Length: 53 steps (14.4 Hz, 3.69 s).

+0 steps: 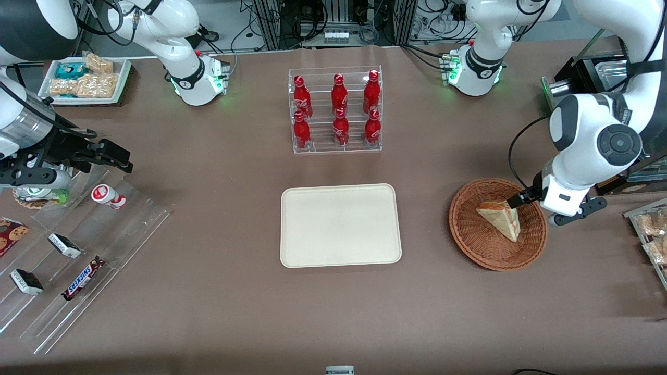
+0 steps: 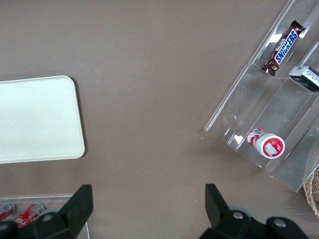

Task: Place sandwich from basket to tray
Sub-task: 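Move the left gripper down over the sandwich in the wicker basket, then close the left gripper on the wrapped sandwich and lift it, then carry the sandwich with the left gripper over the cream tray, then lower the sandwich onto the tray and open the left gripper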

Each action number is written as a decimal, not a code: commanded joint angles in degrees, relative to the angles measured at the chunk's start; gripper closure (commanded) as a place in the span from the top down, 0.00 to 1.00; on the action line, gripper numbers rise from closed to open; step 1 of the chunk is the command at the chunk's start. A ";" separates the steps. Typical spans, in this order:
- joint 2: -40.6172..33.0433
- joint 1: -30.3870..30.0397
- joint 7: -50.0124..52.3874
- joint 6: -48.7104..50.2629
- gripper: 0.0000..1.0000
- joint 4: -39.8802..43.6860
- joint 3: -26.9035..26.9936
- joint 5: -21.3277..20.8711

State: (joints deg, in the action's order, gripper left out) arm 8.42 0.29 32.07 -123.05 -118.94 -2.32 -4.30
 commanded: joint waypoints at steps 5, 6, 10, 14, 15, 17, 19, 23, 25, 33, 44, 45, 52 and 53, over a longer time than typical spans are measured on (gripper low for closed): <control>5.02 -0.11 22.32 -9.04 1.00 -2.97 -0.49 0.17; 6.08 -0.03 23.99 -10.53 1.00 -2.97 -0.58 0.17; 9.25 -0.03 27.78 -13.35 0.79 -2.97 -0.58 1.83; 8.55 0.24 28.05 -11.96 0.03 -2.44 -0.75 3.87; 7.94 0.24 27.27 -10.47 0.03 -1.66 -0.84 3.87; 7.76 0.67 26.56 -5.22 0.02 2.46 -1.19 3.34; 8.19 3.56 23.50 0.32 0.01 7.03 -1.90 2.99; 10.03 10.94 20.85 1.85 0.00 12.67 -2.25 3.43; 13.27 15.86 19.97 1.32 0.00 16.43 -2.34 3.60; 30.06 31.34 11.44 -0.52 0.01 37.89 -2.25 3.43; 36.93 40.05 20.40 -6.32 0.10 39.84 -1.81 0.71; 37.02 40.14 21.80 -7.11 0.16 39.49 -1.81 0.27; 29.22 39.44 25.77 -0.99 1.00 39.22 -1.63 -0.09; 26.68 38.74 25.68 1.38 1.00 39.22 -1.55 -0.09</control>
State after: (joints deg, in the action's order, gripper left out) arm 40.74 39.24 56.18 -126.19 -78.57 -4.48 -3.16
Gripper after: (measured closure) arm 0.251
